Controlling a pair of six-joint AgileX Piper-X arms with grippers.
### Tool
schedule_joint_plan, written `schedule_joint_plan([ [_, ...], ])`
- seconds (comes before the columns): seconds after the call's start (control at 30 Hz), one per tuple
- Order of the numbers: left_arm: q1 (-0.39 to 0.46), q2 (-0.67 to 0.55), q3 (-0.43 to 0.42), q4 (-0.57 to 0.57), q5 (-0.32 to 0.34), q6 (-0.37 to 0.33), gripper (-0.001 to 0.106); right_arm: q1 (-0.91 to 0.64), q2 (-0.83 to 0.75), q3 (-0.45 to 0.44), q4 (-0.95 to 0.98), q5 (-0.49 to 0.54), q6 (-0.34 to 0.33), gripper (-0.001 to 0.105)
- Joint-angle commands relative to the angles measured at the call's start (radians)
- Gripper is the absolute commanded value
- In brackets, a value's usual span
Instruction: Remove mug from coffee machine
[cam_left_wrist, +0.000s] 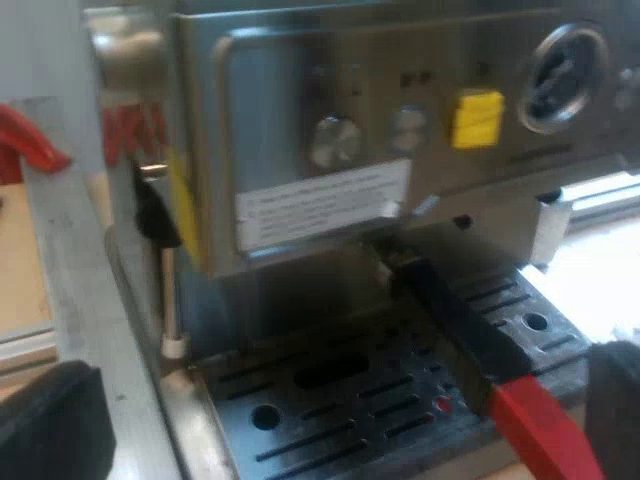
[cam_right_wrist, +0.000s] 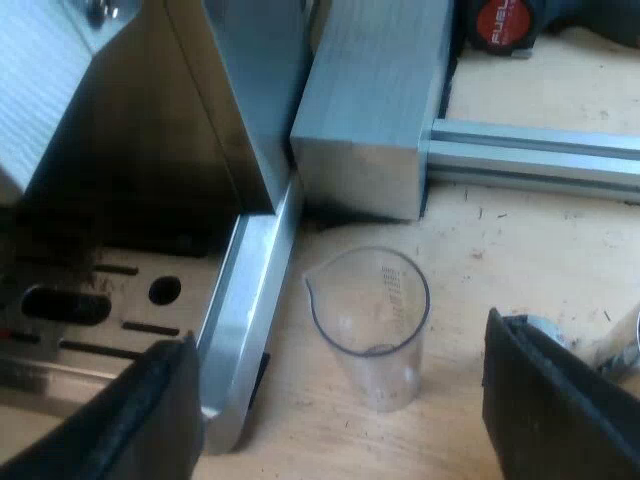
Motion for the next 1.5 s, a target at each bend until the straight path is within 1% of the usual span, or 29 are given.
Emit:
schedule_joint_plan([
  [0.03, 0.126, 0.008, -0.034, -0.010, 0.084, -0.014, 0.098, -0.025, 0.027, -0.026, 0.000, 0.001, 0.009, 0.062],
  [0.07, 0.145, 0.008, -0.037, -0.010, 0.093, -0.012, 0.098, -0.039, 0.036, -0.028, -0.003, 0.001, 0.026, 0.062],
  [0.13, 0.254, 0.011, -0.052, -0.009, 0.166, -0.003, 0.098, -0.098, 0.058, -0.028, -0.007, -0.003, 0.056, 0.062],
  [0.17, 0.279, 0.011, -0.055, -0.009, 0.174, 0.002, 0.098, -0.118, 0.061, -0.028, -0.007, -0.006, 0.059, 0.062],
  [0.2, 0.326, 0.011, -0.061, -0.005, 0.195, 0.022, 0.098, -0.155, 0.065, -0.028, -0.007, -0.015, 0.060, 0.062],
  [0.23, 0.370, 0.011, -0.066, 0.002, 0.195, 0.040, 0.098, -0.188, 0.064, -0.028, -0.009, -0.014, 0.060, 0.062],
  [0.3, 0.413, 0.011, -0.071, 0.015, 0.190, 0.058, 0.098, -0.219, 0.055, -0.028, -0.015, -0.015, 0.060, 0.062],
  [0.33, 0.441, 0.011, -0.074, 0.027, 0.171, 0.062, 0.098, -0.236, 0.046, -0.028, -0.015, -0.012, 0.047, 0.062],
  [0.4, 0.462, 0.011, -0.074, 0.041, 0.146, 0.063, 0.098, -0.243, 0.027, -0.028, -0.015, -0.006, 0.026, 0.062],
  [0.43, 0.463, 0.011, -0.074, 0.053, 0.120, 0.077, 0.098, -0.243, 0.009, -0.024, -0.015, -0.007, -0.008, 0.062],
  [0.47, 0.461, 0.011, -0.074, 0.060, 0.114, 0.085, 0.098, -0.243, -0.002, -0.023, -0.012, -0.010, -0.020, 0.062],
  [0.5, 0.459, 0.011, -0.076, 0.068, 0.107, 0.103, 0.098, -0.241, -0.024, -0.024, -0.004, -0.019, -0.045, 0.062],
  [0.63, 0.444, -0.007, -0.093, 0.108, 0.095, 0.132, 0.098, -0.241, -0.110, -0.024, 0.002, -0.025, -0.084, 0.062],
  [0.77, 0.420, -0.059, -0.093, 0.118, 0.095, 0.141, 0.098, -0.241, -0.195, -0.016, 0.007, -0.038, -0.085, 0.062],
  [0.83, 0.399, -0.101, -0.093, 0.142, 0.092, 0.148, 0.098, -0.241, -0.264, 0.010, 0.009, -0.038, -0.085, 0.062],
  [0.9, 0.389, -0.122, -0.093, 0.156, 0.087, 0.153, 0.098, -0.241, -0.282, 0.019, 0.009, -0.038, -0.085, 0.062],
  [0.93, 0.373, -0.166, -0.093, 0.183, 0.071, 0.171, 0.098, -0.241, -0.294, 0.026, 0.009, -0.038, -0.085, 0.062],
  [0.97, 0.368, -0.175, -0.093, 0.190, 0.067, 0.173, 0.098, -0.241, -0.307, 0.034, 0.009, -0.038, -0.085, 0.062],
  [1.0, 0.359, -0.207, -0.093, 0.211, 0.050, 0.180, 0.098, -0.241, -0.379, 0.075, 0.009, -0.038, -0.085, 0.062],
  [1.03, 0.358, -0.222, -0.093, 0.219, 0.048, 0.186, 0.098, -0.241, -0.393, 0.083, 0.009, -0.038, -0.085, 0.062],
  [1.07, 0.356, -0.247, -0.093, 0.240, 0.046, 0.194, 0.098, -0.241, -0.472, 0.128, 0.009, -0.038, -0.085, 0.062],
  [1.13, 0.357, -0.303, -0.093, 0.280, 0.037, 0.197, 0.098, -0.241, -0.514, 0.150, 0.012, -0.038, -0.077, 0.062],
  [1.17, 0.357, -0.314, -0.093, 0.284, 0.034, 0.199, 0.098, -0.241, -0.514, 0.150, 0.012, -0.038, -0.077, 0.062],
  [1.23, 0.357, -0.369, -0.093, 0.325, 0.029, 0.198, 0.098, -0.241, -0.534, 0.160, 0.017, -0.038, -0.068, 0.062],
  [1.3, 0.357, -0.397, -0.093, 0.343, 0.029, 0.198, 0.098, -0.241, -0.679, 0.213, 0.093, -0.038, -0.061, 0.062],
  [1.33, 0.357, -0.465, -0.093, 0.389, 0.029, 0.198, 0.098, -0.241, -0.725, 0.225, 0.120, -0.038, -0.061, 0.062],
  [1.4, 0.357, -0.498, -0.093, 0.416, 0.029, 0.198, 0.098, -0.241, -0.774, 0.236, 0.142, -0.038, -0.061, 0.062],
  [1.43, 0.357, -0.494, -0.111, 0.469, 0.030, 0.198, 0.098, -0.241, -0.800, 0.239, 0.154, -0.038, -0.061, 0.062],
  [1.5, 0.357, -0.484, -0.120, 0.509, 0.026, 0.198, 0.098, -0.241, -0.843, 0.244, 0.189, -0.038, -0.059, 0.062],
])
